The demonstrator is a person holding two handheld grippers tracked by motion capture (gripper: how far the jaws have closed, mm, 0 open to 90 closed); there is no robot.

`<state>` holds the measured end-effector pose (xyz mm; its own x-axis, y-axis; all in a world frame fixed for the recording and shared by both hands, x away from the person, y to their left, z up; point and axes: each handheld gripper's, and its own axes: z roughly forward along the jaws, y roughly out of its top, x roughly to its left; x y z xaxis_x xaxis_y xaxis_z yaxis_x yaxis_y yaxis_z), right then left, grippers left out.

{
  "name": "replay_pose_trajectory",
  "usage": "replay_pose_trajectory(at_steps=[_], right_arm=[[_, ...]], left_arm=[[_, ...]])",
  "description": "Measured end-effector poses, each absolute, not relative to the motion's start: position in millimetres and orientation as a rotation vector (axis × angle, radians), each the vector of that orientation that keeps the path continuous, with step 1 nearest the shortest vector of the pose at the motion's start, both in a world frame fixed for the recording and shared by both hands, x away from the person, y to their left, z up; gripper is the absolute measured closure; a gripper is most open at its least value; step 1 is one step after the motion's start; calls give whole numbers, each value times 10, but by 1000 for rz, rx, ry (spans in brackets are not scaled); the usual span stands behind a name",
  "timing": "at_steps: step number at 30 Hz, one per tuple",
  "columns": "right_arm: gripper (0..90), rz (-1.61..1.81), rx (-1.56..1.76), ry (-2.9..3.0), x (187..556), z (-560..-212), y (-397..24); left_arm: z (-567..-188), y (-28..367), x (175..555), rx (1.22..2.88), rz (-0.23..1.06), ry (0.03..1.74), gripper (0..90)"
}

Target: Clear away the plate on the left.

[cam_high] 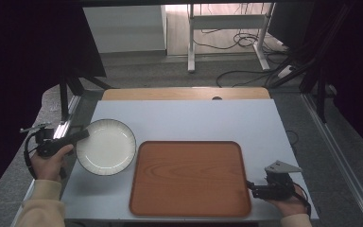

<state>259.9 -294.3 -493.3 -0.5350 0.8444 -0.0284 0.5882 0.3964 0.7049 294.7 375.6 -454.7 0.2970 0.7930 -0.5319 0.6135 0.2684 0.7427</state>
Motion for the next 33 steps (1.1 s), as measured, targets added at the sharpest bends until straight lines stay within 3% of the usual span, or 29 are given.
replay_pose_trajectory(at_steps=[33], right_arm=[[124,923,1239,2276,2606,-4937,-2939]], left_arm=[[-4318,3521,2881,1422,160,1269,808]])
